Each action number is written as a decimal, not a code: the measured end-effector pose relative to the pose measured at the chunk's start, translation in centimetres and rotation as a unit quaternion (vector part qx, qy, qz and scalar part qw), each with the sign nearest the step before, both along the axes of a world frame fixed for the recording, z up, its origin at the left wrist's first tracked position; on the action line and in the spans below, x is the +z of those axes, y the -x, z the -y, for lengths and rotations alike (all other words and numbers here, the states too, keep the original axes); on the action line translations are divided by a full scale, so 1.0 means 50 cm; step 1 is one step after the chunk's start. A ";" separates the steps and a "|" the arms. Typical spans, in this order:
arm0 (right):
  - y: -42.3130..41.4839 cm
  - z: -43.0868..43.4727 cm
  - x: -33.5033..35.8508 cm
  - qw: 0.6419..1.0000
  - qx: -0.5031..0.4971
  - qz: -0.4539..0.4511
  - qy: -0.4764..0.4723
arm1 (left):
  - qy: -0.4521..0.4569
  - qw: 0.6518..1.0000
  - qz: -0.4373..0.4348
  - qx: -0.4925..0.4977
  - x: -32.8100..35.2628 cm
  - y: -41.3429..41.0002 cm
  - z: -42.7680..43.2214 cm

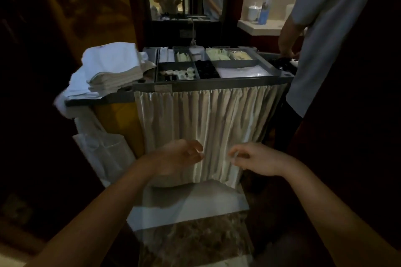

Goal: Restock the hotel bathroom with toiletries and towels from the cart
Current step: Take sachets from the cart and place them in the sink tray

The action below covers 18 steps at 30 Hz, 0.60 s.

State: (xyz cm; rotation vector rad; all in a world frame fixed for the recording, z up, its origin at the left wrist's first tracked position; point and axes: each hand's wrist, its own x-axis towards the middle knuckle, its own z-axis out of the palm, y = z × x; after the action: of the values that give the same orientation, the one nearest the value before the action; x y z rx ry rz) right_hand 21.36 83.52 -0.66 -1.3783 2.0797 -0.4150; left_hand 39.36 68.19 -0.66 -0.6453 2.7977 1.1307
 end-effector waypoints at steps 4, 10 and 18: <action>0.066 0.092 -0.006 1.000 -0.018 -0.013 -0.005 | 0.023 0.999 0.001 -0.030 0.005 0.072 0.108; 0.171 0.211 -0.022 1.000 -0.024 -0.016 0.000 | 0.019 0.999 0.001 -0.051 -0.005 0.169 0.229; 0.372 0.412 -0.034 0.999 0.002 0.019 0.041 | 0.029 0.999 -0.019 -0.008 -0.004 0.357 0.392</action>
State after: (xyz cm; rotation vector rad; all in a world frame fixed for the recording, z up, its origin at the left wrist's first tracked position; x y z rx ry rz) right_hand 2.74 62.90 -2.37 -1.4098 2.0488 -0.5265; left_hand 21.51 48.60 -0.86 -0.6113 2.8712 1.0750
